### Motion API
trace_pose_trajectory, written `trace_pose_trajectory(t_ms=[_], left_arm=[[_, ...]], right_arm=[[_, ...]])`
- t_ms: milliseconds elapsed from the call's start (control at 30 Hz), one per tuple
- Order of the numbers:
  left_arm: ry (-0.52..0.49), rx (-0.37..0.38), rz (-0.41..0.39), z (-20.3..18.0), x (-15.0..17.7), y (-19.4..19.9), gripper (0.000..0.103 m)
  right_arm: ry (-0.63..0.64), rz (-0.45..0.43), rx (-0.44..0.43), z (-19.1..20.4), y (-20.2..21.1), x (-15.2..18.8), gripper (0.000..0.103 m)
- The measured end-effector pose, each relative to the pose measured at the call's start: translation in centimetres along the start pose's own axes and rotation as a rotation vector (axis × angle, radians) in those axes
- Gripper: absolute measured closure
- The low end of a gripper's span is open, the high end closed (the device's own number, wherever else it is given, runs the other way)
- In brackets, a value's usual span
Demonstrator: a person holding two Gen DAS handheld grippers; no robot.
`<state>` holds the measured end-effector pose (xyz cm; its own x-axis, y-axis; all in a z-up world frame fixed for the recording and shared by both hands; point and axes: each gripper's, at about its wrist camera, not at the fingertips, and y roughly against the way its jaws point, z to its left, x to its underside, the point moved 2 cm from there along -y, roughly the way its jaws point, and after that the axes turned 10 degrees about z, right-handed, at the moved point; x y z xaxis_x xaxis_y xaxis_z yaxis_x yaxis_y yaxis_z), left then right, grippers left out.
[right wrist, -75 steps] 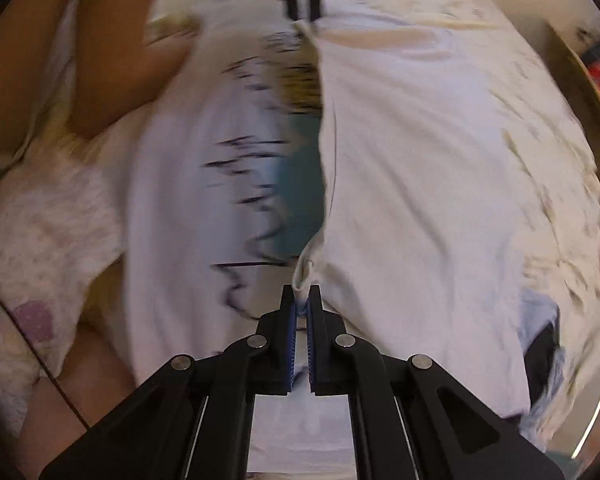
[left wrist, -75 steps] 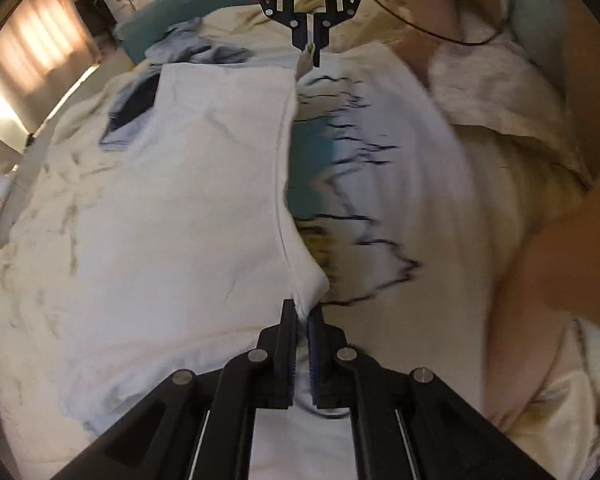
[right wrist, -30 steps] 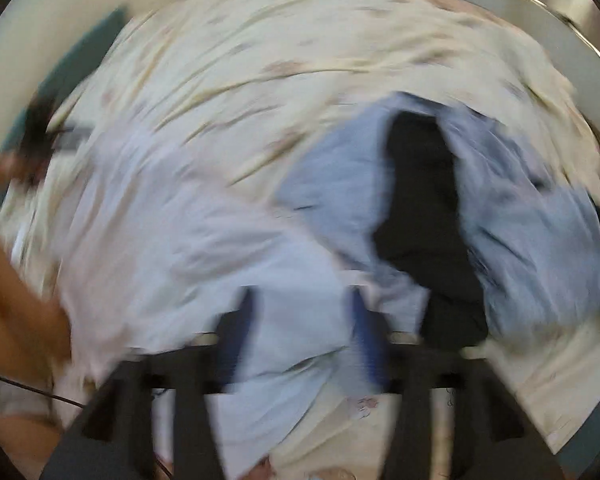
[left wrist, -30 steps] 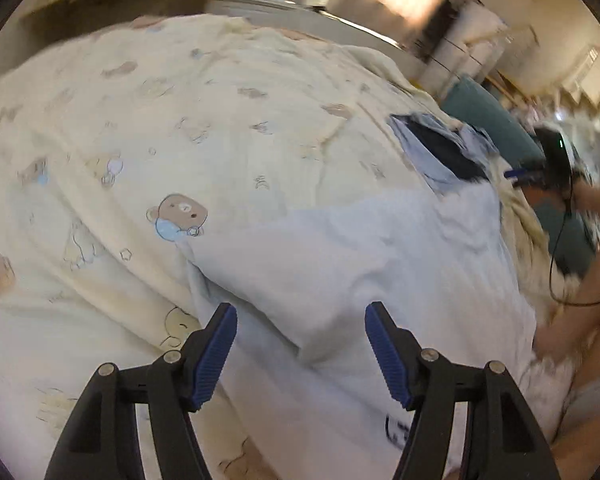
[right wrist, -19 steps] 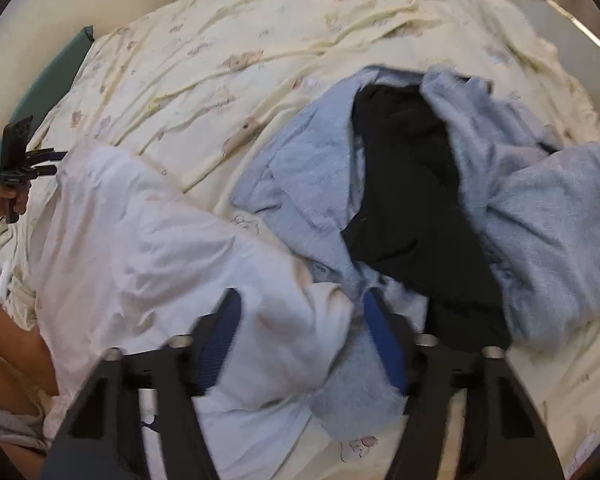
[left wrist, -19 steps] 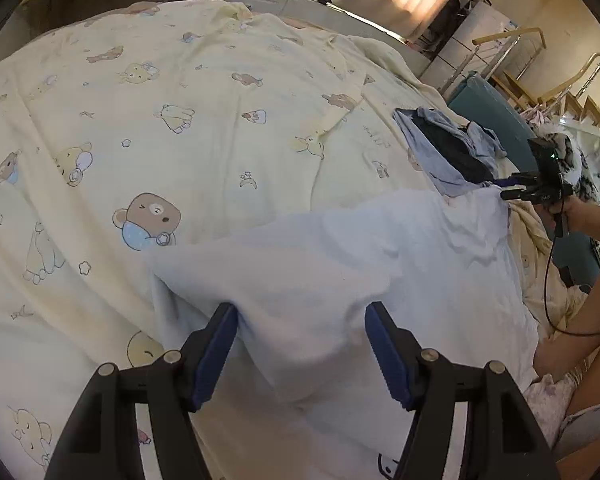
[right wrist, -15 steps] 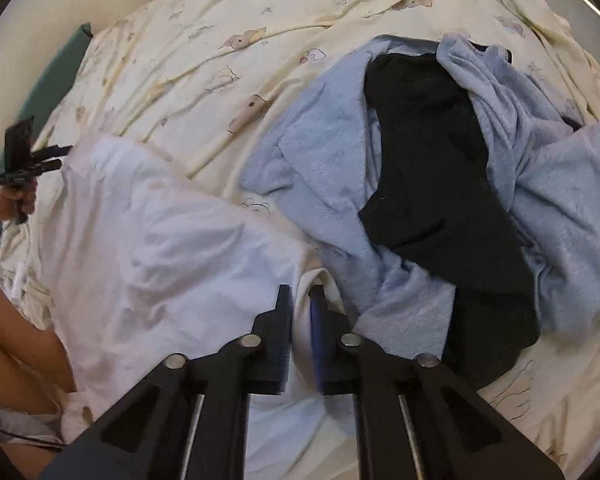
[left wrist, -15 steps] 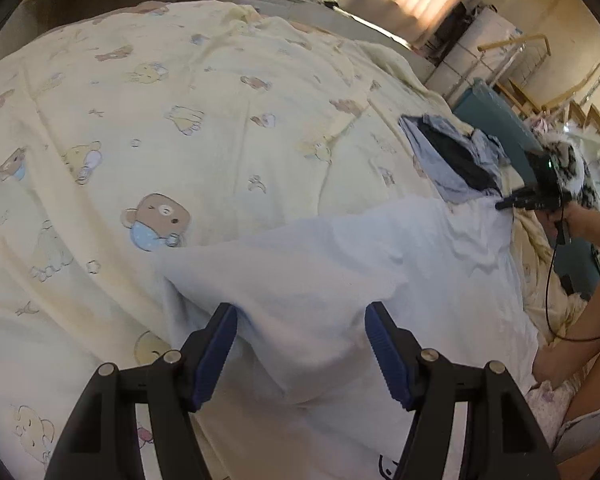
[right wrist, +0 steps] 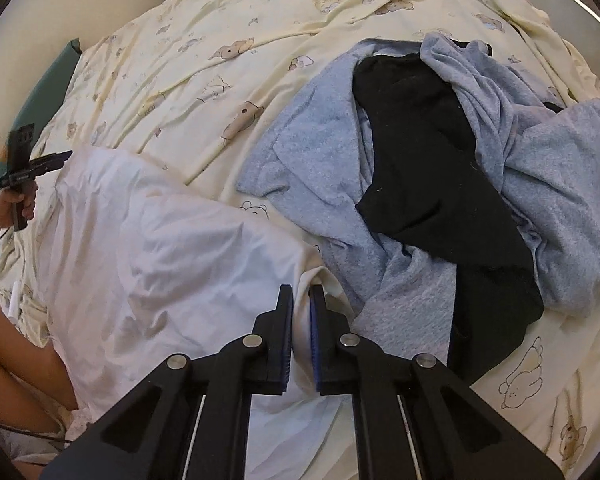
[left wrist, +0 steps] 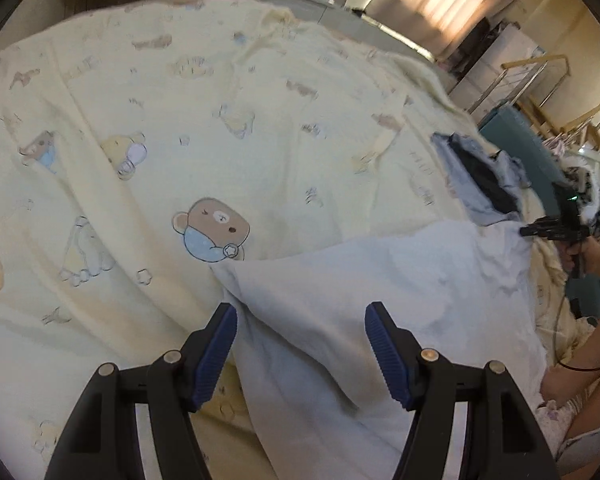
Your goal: Fold clothes
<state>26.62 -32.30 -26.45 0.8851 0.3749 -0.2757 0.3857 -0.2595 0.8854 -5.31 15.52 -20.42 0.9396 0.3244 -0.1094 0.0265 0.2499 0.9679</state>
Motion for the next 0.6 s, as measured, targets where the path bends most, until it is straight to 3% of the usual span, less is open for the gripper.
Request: trace_pose_trajectory(t_ms=[100, 267, 367, 467, 533, 567, 600], left_arm=[[0.030, -0.061, 0.041, 0.8, -0.9, -1.9, 0.036], [0.041, -0.091, 0.013, 1.5, -2.1, -2.3, 0.036], [0.050, -0.065, 0.008, 1.9, -2.3, -2.5, 0.036], [0.024, 0.103, 0.025, 1.4, -2.1, -2.5, 0.036], [-0.018, 0.071, 0.036, 1.1, -1.9, -2.3, 0.047], [-0.015, 0.062, 0.035, 1.2, -1.8, -2.3, 0.092], [-0.017, 0.043, 0.025, 1.1, -1.8, -2.0, 0.096]], right_arm=[[0.010, 0.011, 0.006, -0.1, 0.0, -0.1, 0.095], [0.023, 0.028, 0.013, -0.1, -0.2, -0.2, 0.095], [0.017, 0.033, 0.009, -0.2, -0.4, -0.3, 0.095], [0.019, 0.038, 0.010, -0.3, -0.6, -0.3, 0.095], [0.023, 0.041, 0.006, -0.3, -0.5, -0.3, 0.095], [0.020, 0.046, -0.001, -0.4, -0.5, -0.2, 0.095], [0.011, 0.057, -0.016, -0.6, -0.7, -0.2, 0.094]])
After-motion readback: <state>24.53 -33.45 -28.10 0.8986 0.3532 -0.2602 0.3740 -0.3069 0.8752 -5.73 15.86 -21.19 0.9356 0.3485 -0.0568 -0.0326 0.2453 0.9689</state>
